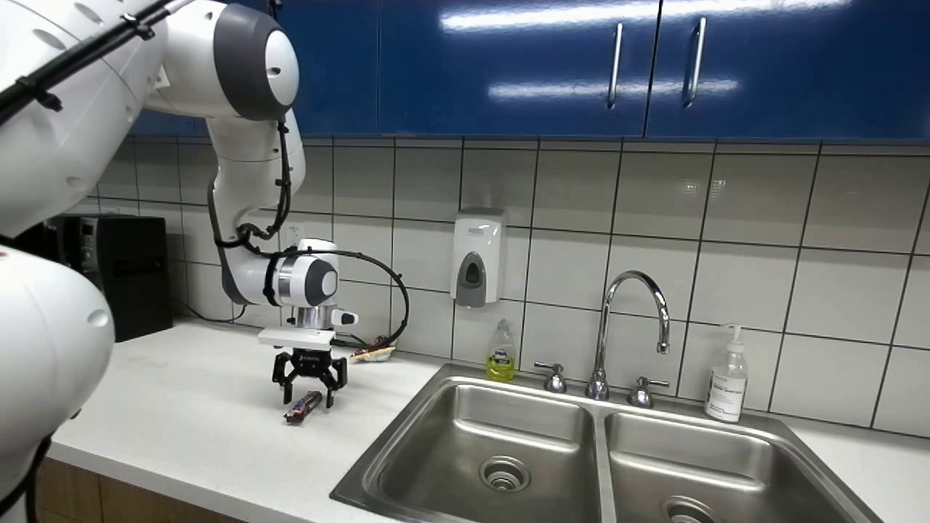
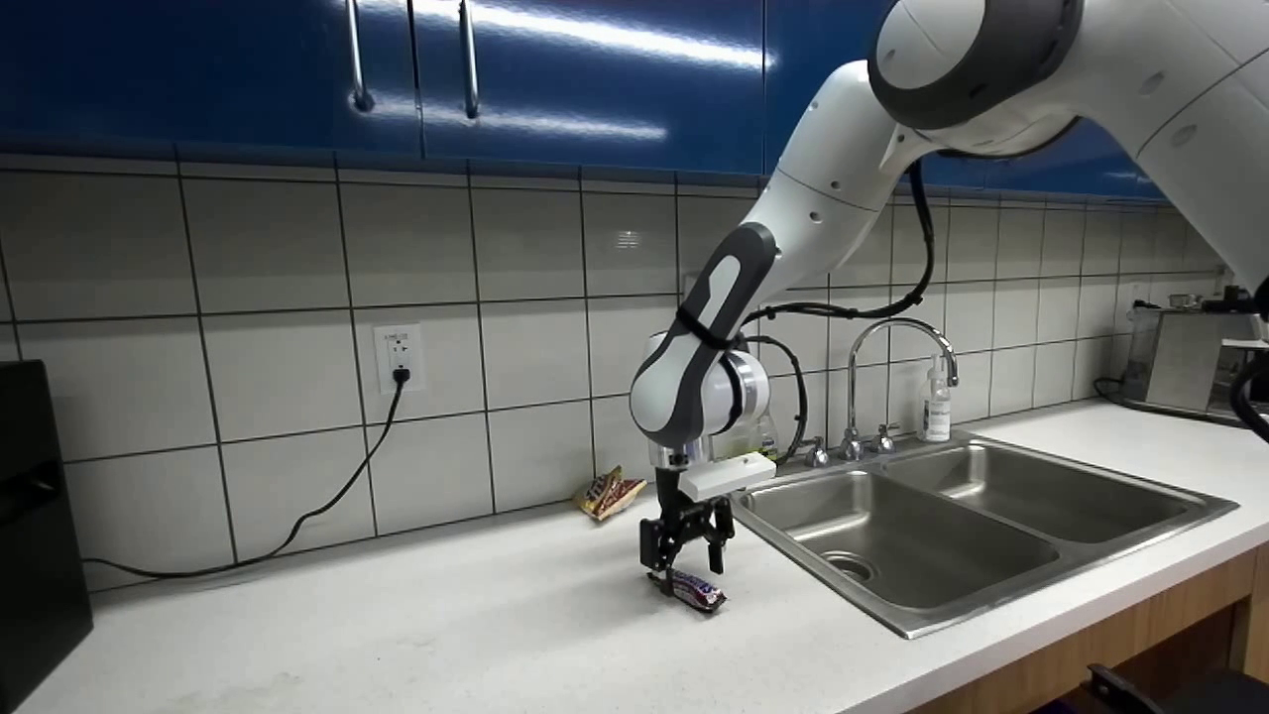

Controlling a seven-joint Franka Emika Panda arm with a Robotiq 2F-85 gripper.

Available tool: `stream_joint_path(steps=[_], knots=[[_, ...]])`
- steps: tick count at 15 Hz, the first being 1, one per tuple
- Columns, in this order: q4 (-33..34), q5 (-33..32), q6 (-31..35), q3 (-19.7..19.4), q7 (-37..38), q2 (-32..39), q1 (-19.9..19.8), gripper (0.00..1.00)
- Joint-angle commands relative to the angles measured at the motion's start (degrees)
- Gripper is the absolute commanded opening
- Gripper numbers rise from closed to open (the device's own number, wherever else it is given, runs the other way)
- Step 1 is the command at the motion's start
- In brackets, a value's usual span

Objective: Put the candy bar into the sink

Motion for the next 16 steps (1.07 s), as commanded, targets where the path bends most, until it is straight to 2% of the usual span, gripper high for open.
stream_joint_path(steps=[1, 2, 9, 11, 16], knots=[[1.91, -0.90, -2.67, -0.32, 0.89, 0.58, 0.44, 0.70], [1.99, -0.93, -2.89, -0.33, 0.89, 0.64, 0.44, 0.69], [2.59, -0.75, -3.89, -0.32, 0.83, 1.41, 0.27, 0.13], [2.78, -0.74, -4.15, -0.45, 0.95, 1.53, 0.26, 0.01], [2.74, -0.82, -5.07, -0.83, 1.69, 0.27, 0.34, 0.04]])
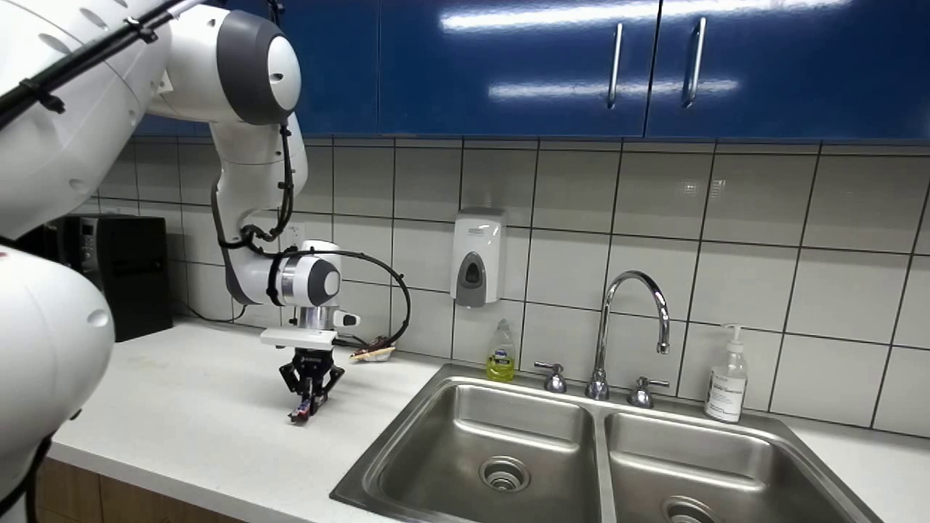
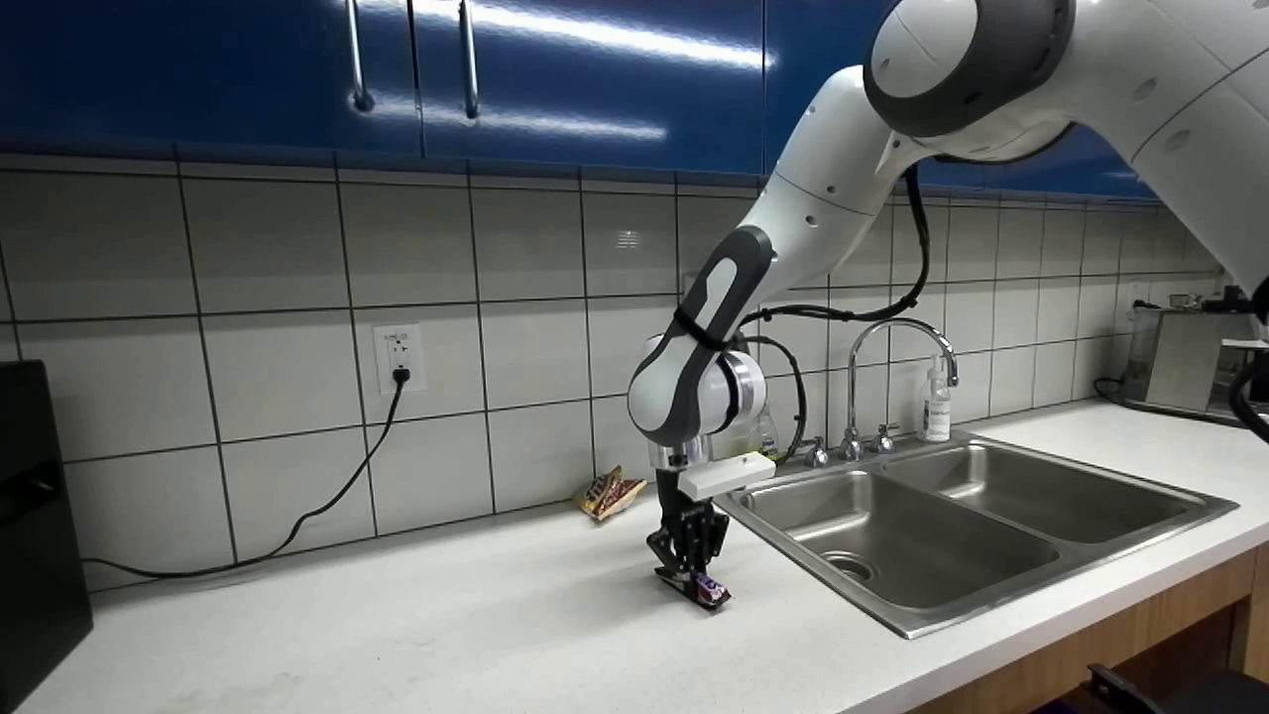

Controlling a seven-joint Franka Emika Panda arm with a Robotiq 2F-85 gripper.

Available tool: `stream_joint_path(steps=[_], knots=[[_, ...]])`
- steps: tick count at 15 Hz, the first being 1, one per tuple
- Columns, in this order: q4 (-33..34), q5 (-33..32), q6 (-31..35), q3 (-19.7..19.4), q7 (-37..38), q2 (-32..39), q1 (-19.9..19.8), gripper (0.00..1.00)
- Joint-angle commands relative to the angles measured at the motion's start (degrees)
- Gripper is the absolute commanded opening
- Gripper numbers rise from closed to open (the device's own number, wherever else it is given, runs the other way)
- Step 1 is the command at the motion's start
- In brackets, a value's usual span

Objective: Put the candy bar into the sink

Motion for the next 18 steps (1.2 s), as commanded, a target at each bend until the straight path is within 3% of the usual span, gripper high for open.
stream_joint_path(steps=[1, 12, 18], knots=[[1.13, -0.80, -2.68, -0.66, 1.81, -1.06, 0.36, 0.04], [0.24, 0.55, -4.34, -1.10, 4.22, -6.79, -0.73, 0.04], [-1.63, 2.14, -3.58, -4.51, 4.50, -9.32, -5.11, 0.04]])
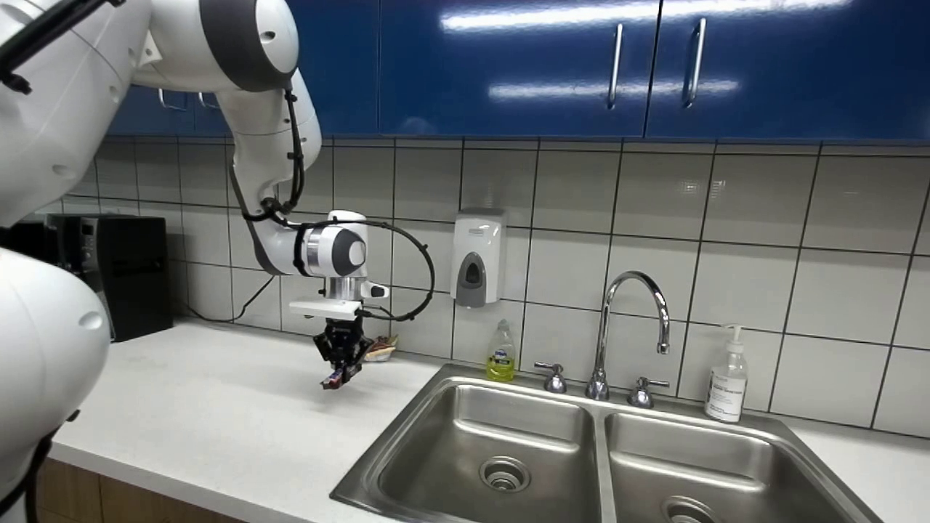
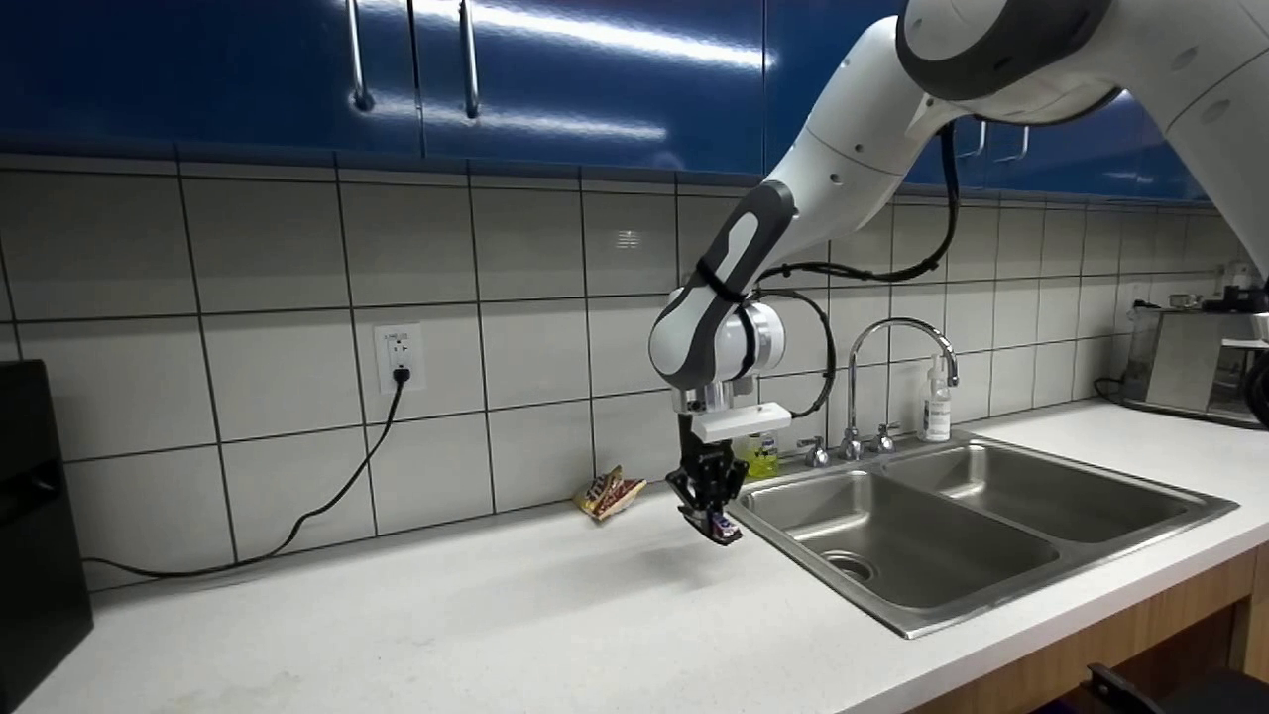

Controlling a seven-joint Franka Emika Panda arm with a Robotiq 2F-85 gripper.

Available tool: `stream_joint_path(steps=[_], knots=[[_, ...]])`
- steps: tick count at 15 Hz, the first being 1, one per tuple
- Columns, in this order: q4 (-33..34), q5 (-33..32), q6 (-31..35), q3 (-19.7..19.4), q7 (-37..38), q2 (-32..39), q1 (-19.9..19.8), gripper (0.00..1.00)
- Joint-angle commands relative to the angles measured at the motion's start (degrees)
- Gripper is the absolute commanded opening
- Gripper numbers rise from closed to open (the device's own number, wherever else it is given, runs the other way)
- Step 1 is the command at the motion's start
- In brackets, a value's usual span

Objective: Put the candy bar into the sink

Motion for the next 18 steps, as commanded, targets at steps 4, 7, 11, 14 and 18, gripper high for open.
stream_joint_path(steps=[4, 7, 11, 14, 18], knots=[[-3.76, 1.71, -0.37, -4.34, 0.44, -4.72, -7.58, 0.04], [-4.58, 2.43, -0.37, -6.64, 0.16, -5.28, -11.23, 0.04], [-4.53, 3.04, -0.28, -9.41, 0.53, -4.47, -14.95, 0.04], [-3.76, 3.42, -0.11, -10.69, 0.57, -2.94, -16.98, 0.04], [-1.94, 4.78, 0.51, -10.96, -0.26, 0.86, -19.19, 0.04]])
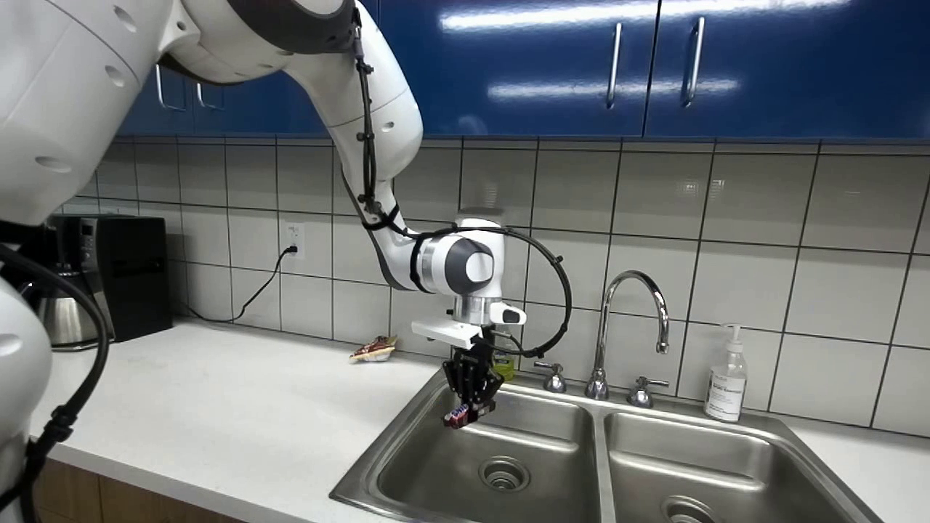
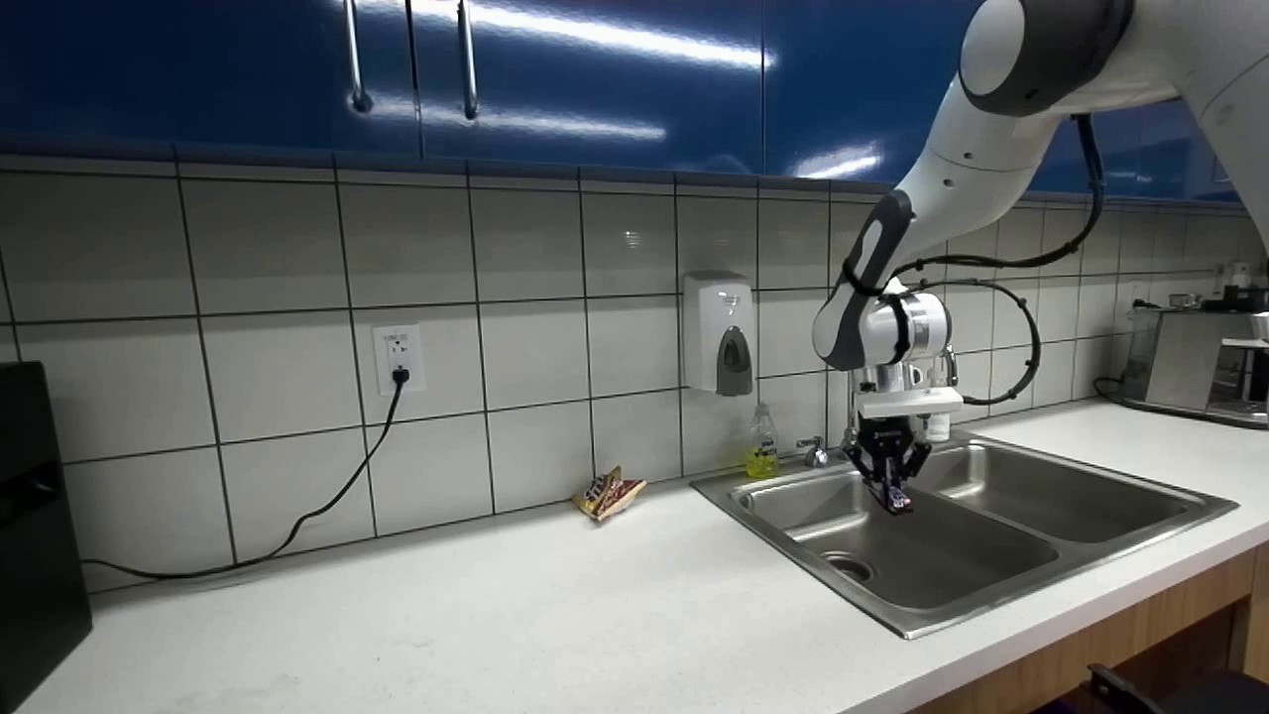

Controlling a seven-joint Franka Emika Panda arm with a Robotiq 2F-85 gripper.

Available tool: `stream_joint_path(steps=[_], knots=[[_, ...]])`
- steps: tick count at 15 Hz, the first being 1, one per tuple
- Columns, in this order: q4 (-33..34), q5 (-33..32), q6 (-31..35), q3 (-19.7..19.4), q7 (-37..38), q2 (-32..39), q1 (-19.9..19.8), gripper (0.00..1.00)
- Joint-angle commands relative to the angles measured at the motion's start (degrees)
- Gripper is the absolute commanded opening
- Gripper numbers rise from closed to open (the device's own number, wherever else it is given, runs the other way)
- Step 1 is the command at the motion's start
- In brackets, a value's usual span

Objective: Put the candy bar into the sink

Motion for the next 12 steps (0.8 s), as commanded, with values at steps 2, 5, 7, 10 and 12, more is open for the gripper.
stream_joint_path(steps=[2, 5, 7, 10, 12], knots=[[2.85, 2.16, 0.85, 0.48, -0.27, 4.98, -2.40, 0.04], [5.24, 2.63, 1.60, 0.55, -0.22, 9.20, -3.22, 0.04], [6.96, 2.96, 1.97, 0.67, -0.06, 11.76, -3.53, 0.04], [9.76, 3.79, 2.49, 1.29, -0.54, 15.37, -4.14, 0.04], [11.49, 4.44, 2.60, 1.62, -0.67, 17.38, -4.40, 0.04]])
